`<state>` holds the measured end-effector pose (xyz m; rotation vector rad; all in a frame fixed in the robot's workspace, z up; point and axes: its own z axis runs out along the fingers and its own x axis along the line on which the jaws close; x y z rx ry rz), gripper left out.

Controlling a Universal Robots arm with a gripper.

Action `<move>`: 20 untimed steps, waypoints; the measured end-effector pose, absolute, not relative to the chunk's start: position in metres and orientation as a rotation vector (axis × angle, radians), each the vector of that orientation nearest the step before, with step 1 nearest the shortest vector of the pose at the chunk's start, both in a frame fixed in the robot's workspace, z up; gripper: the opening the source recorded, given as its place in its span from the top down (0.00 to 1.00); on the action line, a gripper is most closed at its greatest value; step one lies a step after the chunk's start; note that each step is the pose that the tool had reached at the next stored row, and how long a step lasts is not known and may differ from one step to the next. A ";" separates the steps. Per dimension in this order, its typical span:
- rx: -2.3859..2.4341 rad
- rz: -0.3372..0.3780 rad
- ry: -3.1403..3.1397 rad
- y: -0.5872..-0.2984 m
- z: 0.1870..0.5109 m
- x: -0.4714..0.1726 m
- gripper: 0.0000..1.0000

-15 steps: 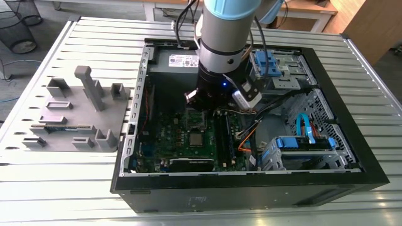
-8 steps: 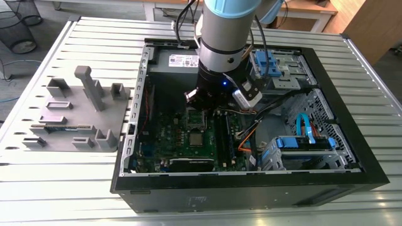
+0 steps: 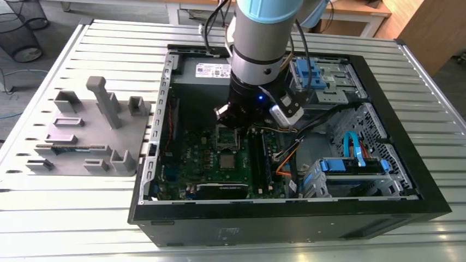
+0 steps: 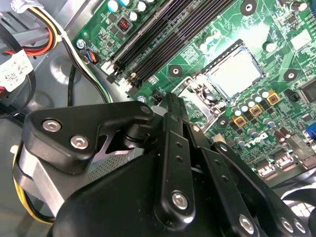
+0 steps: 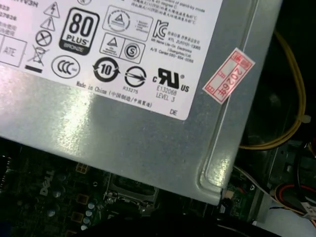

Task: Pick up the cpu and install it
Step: 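Close the cpu cover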

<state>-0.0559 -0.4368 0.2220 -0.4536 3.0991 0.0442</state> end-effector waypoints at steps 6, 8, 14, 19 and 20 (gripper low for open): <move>-0.466 0.044 3.097 -0.435 0.218 -0.053 0.89; -0.493 0.044 3.094 -0.435 0.217 -0.052 0.89; -0.573 0.045 3.080 -0.434 0.212 -0.052 0.89; -0.585 0.045 3.078 -0.432 0.210 -0.052 0.89; -0.585 0.045 3.078 -0.432 0.210 -0.052 0.89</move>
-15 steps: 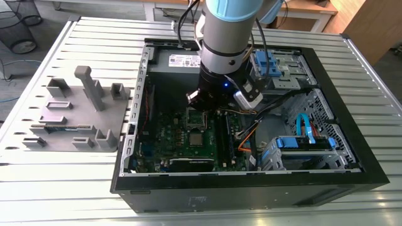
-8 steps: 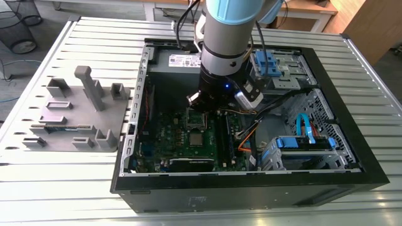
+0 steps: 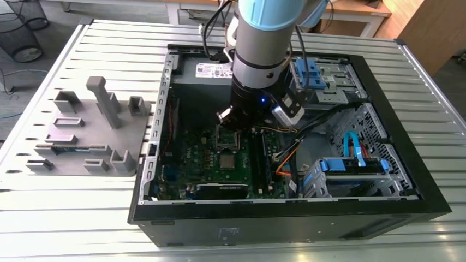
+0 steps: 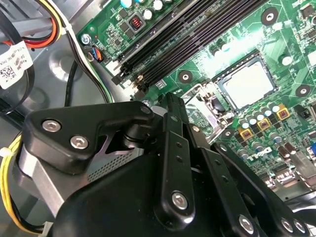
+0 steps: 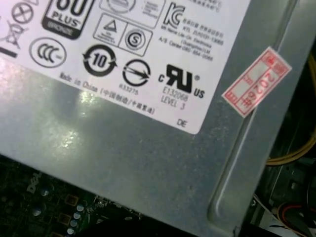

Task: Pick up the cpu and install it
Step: 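Close the cpu cover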

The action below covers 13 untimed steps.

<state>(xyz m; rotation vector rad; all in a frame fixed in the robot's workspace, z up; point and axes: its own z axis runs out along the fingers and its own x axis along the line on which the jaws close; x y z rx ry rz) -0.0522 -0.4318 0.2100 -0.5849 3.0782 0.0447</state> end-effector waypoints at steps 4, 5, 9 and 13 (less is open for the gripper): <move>-0.612 0.045 3.072 -0.430 0.208 -0.052 0.89; -0.618 0.045 3.071 -0.430 0.208 -0.052 0.89; -0.624 0.045 3.070 -0.430 0.207 -0.052 0.89; -0.625 0.045 3.070 -0.430 0.205 -0.052 0.89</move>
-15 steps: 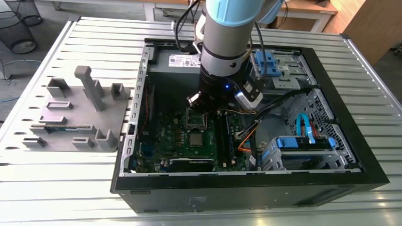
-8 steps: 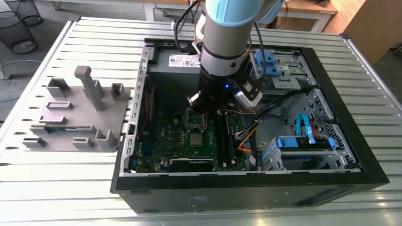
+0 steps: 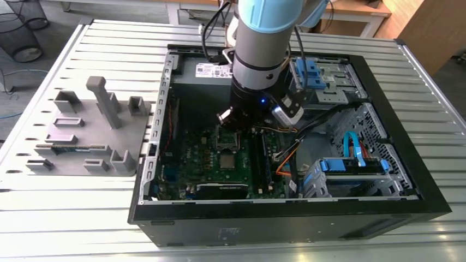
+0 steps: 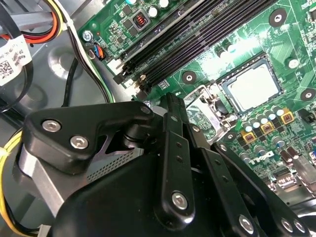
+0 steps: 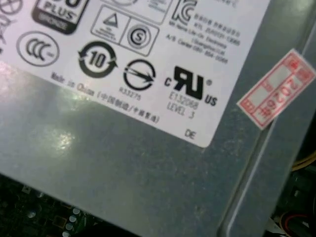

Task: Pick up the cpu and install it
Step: 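Close the cpu cover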

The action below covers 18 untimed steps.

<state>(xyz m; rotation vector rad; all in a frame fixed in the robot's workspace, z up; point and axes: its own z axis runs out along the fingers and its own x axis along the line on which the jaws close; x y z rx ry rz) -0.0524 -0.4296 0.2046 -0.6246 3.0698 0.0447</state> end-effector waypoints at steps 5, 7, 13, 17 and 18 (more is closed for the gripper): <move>-0.625 0.044 3.070 -0.430 0.203 -0.055 0.89; -0.625 0.044 3.070 -0.430 0.203 -0.056 0.89; -0.625 0.044 3.070 -0.430 0.203 -0.056 0.89; -0.625 0.045 3.070 -0.430 0.206 -0.056 0.89; -0.625 0.045 3.070 -0.430 0.207 -0.056 0.89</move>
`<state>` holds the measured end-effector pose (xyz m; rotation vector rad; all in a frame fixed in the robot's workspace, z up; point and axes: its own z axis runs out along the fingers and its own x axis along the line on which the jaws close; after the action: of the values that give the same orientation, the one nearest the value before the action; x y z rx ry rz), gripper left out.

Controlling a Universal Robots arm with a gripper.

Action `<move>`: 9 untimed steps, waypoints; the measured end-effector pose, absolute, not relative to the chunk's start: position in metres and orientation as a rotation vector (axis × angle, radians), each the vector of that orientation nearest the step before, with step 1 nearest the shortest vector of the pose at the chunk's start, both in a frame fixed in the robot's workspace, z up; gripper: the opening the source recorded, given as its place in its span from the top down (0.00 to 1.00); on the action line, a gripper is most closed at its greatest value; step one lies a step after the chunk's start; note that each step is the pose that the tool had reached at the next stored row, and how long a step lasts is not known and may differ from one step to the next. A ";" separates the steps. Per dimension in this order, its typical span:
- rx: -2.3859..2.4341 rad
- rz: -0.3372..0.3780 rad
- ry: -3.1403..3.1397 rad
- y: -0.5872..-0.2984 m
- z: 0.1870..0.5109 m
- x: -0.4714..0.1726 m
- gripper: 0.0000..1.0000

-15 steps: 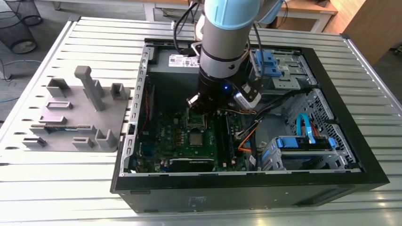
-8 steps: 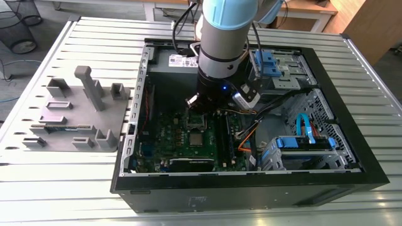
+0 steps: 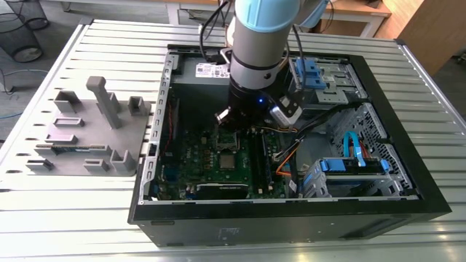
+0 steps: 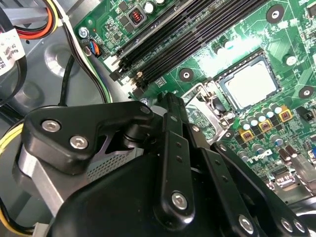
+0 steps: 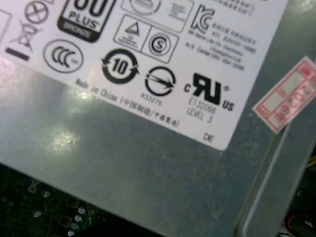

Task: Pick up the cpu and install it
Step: 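Close the cpu cover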

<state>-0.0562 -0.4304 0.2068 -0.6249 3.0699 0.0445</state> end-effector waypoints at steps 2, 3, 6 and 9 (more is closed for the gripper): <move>-0.625 0.045 3.070 -0.431 0.209 -0.056 0.89; -0.625 0.045 3.070 -0.431 0.210 -0.056 0.89; -0.625 0.046 3.070 -0.432 0.213 -0.056 0.89; -0.625 0.047 3.069 -0.433 0.217 -0.056 0.89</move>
<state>-0.0562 -0.4331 0.2167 -0.6248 3.0695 0.0473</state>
